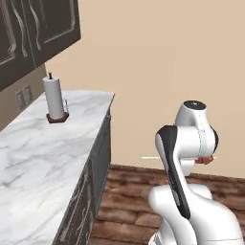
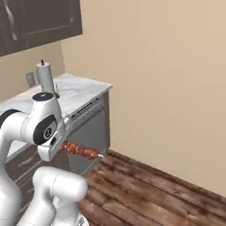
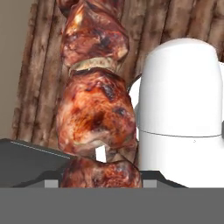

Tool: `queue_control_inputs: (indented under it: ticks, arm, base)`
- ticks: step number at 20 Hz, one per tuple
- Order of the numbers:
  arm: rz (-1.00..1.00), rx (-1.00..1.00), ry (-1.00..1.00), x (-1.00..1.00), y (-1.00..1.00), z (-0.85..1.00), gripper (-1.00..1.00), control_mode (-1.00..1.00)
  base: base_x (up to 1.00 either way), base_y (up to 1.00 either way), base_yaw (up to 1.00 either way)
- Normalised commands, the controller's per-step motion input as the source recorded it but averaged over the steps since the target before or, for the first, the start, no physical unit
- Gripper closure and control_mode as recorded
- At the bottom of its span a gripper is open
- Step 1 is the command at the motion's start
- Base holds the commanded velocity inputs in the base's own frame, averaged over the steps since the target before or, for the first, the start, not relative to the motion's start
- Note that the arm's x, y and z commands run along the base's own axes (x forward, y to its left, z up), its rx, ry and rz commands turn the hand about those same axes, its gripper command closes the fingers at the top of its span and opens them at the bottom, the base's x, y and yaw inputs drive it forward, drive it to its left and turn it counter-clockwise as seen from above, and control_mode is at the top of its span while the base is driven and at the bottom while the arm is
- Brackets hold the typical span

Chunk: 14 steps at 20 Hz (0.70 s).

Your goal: Store the kebab skewer in the freezer for long-term storage. Close the freezer door after placing the cooked food.

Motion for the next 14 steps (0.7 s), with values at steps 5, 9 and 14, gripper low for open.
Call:
queue_control_inputs:
  ticks: [5, 9, 14]
  arm:
    - [0.0, 0.0, 0.0, 0.0, 0.0, 0.0, 1.0, 1.0]
    - [0.0, 0.0, 0.0, 0.0, 0.0, 0.0, 1.0, 1.0]
    - [0.0, 0.0, 0.0, 0.0, 0.0, 0.0, 1.0, 1.0]
  base:
    - [0.0, 0.0, -1.0]
    - [0.0, -0.02, -0.99]
    - [0.0, -0.13, -0.95]
